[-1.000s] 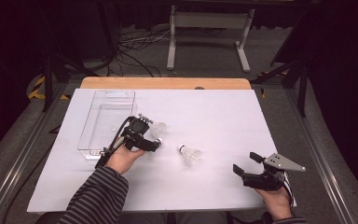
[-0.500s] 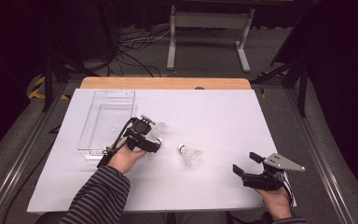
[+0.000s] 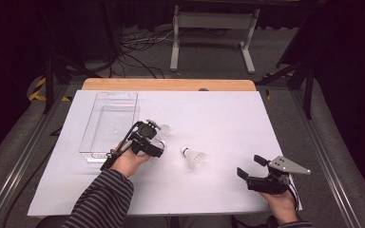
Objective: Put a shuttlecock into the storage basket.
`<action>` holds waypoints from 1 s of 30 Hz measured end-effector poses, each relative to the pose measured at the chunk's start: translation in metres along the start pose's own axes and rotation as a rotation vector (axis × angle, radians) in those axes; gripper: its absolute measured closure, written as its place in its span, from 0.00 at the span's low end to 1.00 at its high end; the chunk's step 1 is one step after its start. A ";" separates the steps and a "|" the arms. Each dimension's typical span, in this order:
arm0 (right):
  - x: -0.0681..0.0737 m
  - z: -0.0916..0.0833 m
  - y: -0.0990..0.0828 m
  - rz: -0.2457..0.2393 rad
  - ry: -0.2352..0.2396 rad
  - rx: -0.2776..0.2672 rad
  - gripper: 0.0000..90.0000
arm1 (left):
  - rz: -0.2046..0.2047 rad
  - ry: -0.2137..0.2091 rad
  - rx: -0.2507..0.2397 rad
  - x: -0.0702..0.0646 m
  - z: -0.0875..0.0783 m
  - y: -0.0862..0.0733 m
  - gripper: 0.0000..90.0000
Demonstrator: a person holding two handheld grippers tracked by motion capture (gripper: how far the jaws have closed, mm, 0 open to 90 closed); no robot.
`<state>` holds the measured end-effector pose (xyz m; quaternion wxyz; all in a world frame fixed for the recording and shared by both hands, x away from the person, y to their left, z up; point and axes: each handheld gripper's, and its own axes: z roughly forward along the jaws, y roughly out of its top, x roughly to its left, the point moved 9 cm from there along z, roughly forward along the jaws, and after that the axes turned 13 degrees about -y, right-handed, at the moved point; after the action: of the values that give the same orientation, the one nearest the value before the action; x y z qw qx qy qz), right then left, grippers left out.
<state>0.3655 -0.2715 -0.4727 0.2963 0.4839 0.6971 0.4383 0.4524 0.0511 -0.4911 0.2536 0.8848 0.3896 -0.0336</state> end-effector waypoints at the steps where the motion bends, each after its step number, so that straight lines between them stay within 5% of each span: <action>1: 0.000 0.000 0.000 0.001 0.000 0.001 0.14 | 0.004 0.006 0.005 0.000 0.000 0.000 0.38; 30: 0.000 0.000 0.000 -0.002 0.001 0.003 0.14 | 0.042 -0.005 0.025 -0.003 -0.010 -0.006 0.88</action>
<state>0.3655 -0.2712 -0.4730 0.2958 0.4837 0.6982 0.4372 0.4444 0.0576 -0.4845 0.2441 0.8957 0.3700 -0.0353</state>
